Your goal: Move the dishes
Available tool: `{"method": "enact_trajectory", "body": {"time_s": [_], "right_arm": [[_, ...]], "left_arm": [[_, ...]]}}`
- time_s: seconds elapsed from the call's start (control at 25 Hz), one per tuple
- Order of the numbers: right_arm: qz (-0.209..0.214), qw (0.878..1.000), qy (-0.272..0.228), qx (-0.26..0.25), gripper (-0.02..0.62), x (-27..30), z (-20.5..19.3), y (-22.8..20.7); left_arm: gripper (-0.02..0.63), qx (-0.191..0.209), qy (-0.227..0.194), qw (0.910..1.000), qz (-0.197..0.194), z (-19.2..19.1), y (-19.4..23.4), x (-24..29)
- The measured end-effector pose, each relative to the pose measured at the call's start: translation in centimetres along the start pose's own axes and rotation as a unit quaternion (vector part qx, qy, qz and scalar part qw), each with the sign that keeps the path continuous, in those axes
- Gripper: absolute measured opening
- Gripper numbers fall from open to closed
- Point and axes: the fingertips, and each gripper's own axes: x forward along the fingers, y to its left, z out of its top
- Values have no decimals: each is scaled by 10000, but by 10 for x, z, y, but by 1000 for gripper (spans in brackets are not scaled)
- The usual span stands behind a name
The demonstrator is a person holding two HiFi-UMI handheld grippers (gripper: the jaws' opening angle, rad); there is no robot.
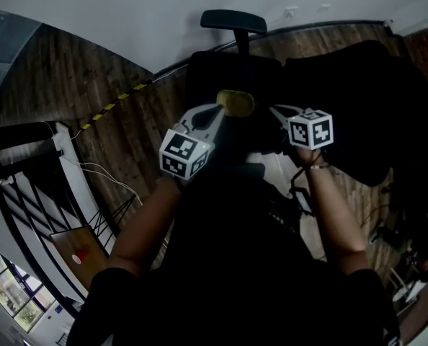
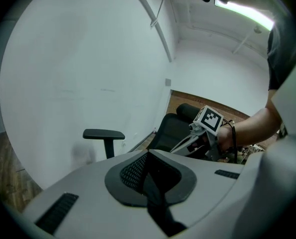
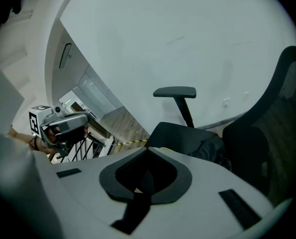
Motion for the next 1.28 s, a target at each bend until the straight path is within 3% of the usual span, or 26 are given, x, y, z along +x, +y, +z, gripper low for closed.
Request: {"method": "enact_trajectory", "body": {"time_s": [0.36,0.6,0.84,1.28], "right_arm": [[-151,9975,544,426,17,82,-20,-55],[-204,9918,967,809,35,125,-58,-99],[-193,9871,1272,956,61,180,-95,-124],[-296,9791,1607,1212,77,227,-136,-165]], "left_arm": [[-5,-165,397,9989,-202,-30,40,30],[-5,-160,633,9966,-501,-54,30,56],[-5,-273,849,9946,-538,-82,52,70],[-5,-348,1132,9910,-616,-105,45,94]]}}
